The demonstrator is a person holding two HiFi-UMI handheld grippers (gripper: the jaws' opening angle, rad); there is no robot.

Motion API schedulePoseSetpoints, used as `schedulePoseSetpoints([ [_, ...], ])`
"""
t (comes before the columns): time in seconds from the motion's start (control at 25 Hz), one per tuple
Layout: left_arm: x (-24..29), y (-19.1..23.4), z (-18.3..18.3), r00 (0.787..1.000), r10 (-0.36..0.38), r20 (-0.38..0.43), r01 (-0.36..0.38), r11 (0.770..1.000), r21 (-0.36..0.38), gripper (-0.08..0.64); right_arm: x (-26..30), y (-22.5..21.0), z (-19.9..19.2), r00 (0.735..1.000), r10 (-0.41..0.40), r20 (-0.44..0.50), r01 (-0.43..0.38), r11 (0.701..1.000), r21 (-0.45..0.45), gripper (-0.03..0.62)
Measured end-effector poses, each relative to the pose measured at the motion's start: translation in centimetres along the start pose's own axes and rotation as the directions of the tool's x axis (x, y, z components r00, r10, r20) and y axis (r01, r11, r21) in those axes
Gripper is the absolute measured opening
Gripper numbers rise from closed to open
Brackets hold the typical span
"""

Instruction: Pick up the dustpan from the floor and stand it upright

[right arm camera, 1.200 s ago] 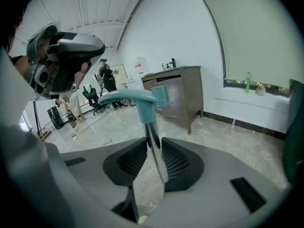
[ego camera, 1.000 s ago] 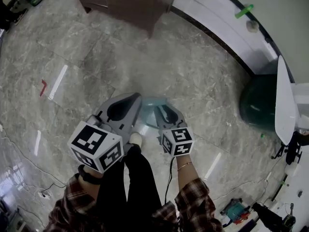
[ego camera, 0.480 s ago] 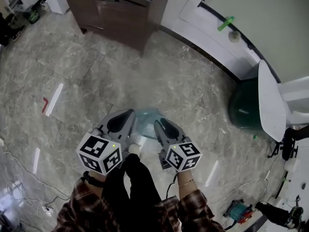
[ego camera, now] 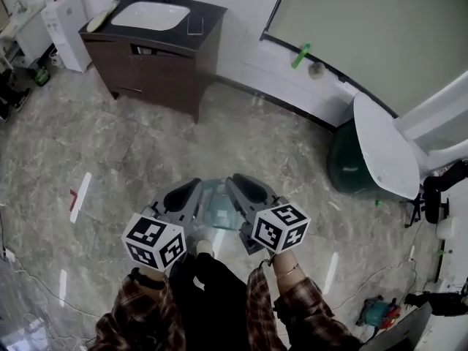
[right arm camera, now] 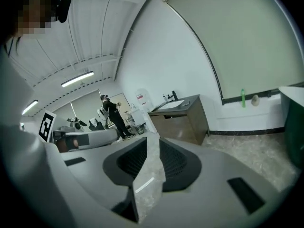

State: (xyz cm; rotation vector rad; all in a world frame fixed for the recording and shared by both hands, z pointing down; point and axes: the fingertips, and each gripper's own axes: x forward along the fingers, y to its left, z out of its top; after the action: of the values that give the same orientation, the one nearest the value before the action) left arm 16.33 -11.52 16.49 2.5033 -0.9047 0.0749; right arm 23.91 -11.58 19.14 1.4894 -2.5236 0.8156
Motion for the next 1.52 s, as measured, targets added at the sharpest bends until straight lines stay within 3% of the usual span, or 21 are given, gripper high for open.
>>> schedulePoseSetpoints([
  [0.28,-1.7,-3.9,4.3,0.998,-0.040,0.057,0.036,0.997,0.069,0.009,-3.7,3.7,4.3,0.998,-0.006,0.065,0.013,0.993,-0.115,0.089],
  [0.52,-2.7,-5.2,5.5,0.994,-0.049,0.101,0.041,0.996,0.078,0.009,-4.7,4.5,4.9,0.992,-0.044,0.117,0.057,0.992,-0.109,0.014],
  [1.08,-1.1,-7.1,5.3,0.993,-0.091,0.079,0.087,0.994,0.060,0.009,-5.1,4.2,4.7,0.995,-0.040,0.090,0.045,0.997,-0.063,0.011],
  [1.52,-0.6,-7.9,5.6,0.993,-0.105,0.061,0.100,0.991,0.088,0.009,-5.6,3.5,5.1,0.995,-0.047,0.084,0.055,0.994,-0.095,0.011],
])
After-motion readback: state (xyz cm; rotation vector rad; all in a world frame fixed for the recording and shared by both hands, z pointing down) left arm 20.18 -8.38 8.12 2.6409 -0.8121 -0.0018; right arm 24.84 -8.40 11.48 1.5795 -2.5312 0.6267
